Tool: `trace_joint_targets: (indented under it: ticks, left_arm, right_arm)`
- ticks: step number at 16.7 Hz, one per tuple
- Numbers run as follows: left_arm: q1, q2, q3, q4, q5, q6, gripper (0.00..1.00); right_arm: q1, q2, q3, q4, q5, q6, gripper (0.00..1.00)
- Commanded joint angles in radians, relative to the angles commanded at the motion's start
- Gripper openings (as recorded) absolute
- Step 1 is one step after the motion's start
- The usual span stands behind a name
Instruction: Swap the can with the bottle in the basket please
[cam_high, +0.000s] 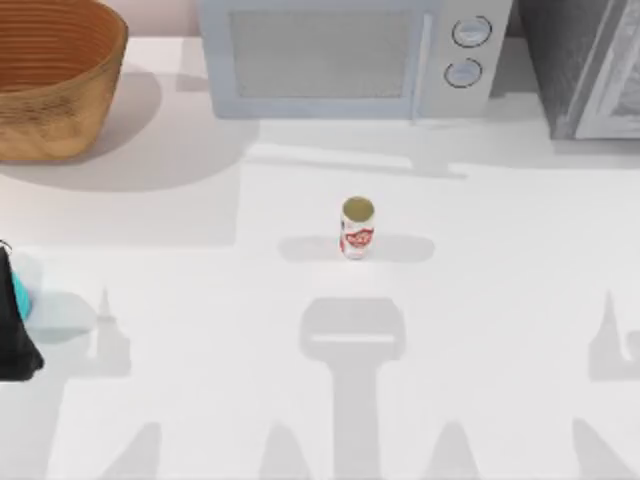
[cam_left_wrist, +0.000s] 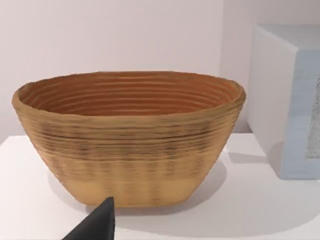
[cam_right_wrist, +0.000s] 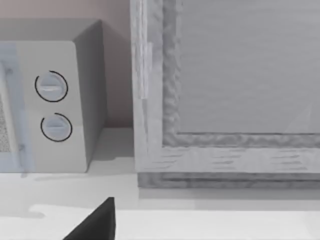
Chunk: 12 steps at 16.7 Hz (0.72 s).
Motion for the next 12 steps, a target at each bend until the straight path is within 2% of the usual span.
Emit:
trace_joint_targets:
  ticks: [7,12]
  left_arm:
    - [0.002,-0.020,-0.014,-0.012,-0.011,-0.006,1.00]
    - [0.027,0.110,-0.038,0.055,-0.003,-0.002,1.00]
  right_arm:
    - [0.000,0.000,0.000,0.000,0.000,0.000,1.00]
    - [0.000,0.000,0.000,0.000,0.000,0.000,1.00]
